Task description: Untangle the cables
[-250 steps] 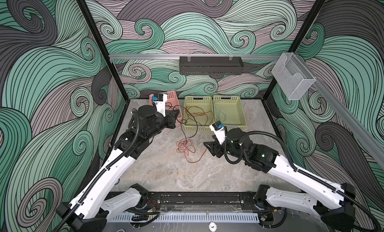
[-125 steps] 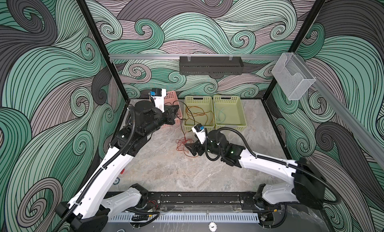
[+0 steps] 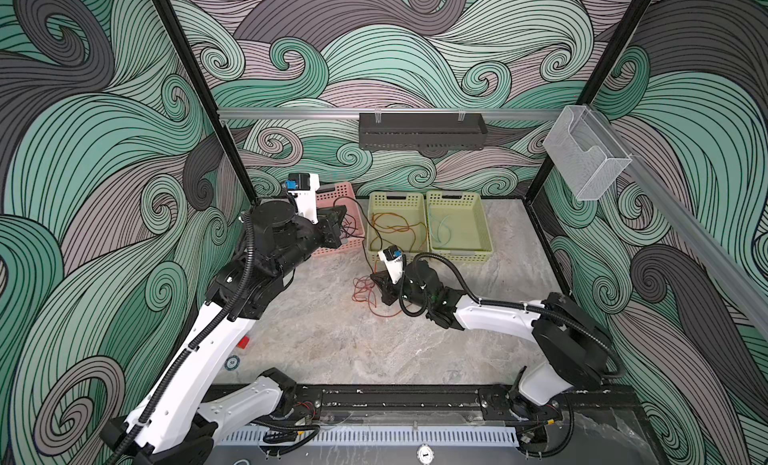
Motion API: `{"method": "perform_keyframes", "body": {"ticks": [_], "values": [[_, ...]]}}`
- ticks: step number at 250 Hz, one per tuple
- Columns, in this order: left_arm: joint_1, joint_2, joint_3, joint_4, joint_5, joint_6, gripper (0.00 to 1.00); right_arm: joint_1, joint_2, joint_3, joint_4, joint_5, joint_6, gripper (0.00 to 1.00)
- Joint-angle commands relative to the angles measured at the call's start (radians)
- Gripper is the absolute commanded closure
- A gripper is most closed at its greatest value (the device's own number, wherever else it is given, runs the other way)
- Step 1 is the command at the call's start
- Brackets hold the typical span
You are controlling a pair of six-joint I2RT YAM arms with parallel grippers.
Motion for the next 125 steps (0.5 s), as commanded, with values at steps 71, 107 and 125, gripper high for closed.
{"method": "perform_keyframes", "body": {"ticks": [71, 107, 125], "values": [[0.206, 0.205, 0.295, -0.012, 0.071, 0.055, 1.0, -0.024, -0.097, -0.168, -0.071, 0.091, 0.059, 0.97], [0.245, 0.302, 0.38, 0.004, 0.097, 0.071, 1.0, -0.036, -0.117, -0.171, -0.098, 0.077, 0.055, 0.84], [0.27, 0.346, 0.45, -0.001, 0.126, 0.062, 1.0, -0.039, -0.122, -0.174, -0.105, 0.084, 0.043, 0.53]]}}
